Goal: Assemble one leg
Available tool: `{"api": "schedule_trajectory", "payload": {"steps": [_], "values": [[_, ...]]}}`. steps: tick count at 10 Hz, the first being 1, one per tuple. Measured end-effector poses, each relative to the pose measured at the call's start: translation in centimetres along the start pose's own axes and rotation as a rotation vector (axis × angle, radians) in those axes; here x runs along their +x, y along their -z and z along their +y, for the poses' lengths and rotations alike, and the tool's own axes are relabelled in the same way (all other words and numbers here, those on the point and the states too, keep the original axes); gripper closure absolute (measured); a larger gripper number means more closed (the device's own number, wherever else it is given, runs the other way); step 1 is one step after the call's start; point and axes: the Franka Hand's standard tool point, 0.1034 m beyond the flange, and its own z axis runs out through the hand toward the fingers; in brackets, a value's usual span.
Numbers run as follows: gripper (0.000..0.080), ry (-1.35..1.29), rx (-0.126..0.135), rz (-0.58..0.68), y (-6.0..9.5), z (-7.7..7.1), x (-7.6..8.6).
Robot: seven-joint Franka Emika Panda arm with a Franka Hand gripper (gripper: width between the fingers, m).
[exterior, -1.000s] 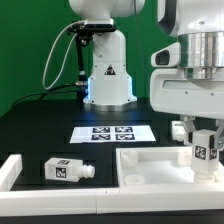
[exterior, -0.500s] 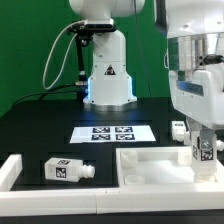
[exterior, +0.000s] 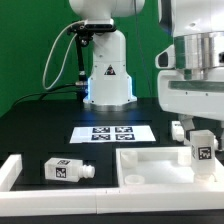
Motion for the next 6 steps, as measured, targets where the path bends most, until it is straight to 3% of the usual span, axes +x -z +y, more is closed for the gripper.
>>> {"api": "schedule_trajectory", "payload": {"steps": [4, 6], "values": [[0.0151, 0.253, -0.004, 0.005, -0.14, 0.14, -0.06], [0.0151, 0.706, -0.036, 0.02, -0.43, 0.4, 0.29]]}}
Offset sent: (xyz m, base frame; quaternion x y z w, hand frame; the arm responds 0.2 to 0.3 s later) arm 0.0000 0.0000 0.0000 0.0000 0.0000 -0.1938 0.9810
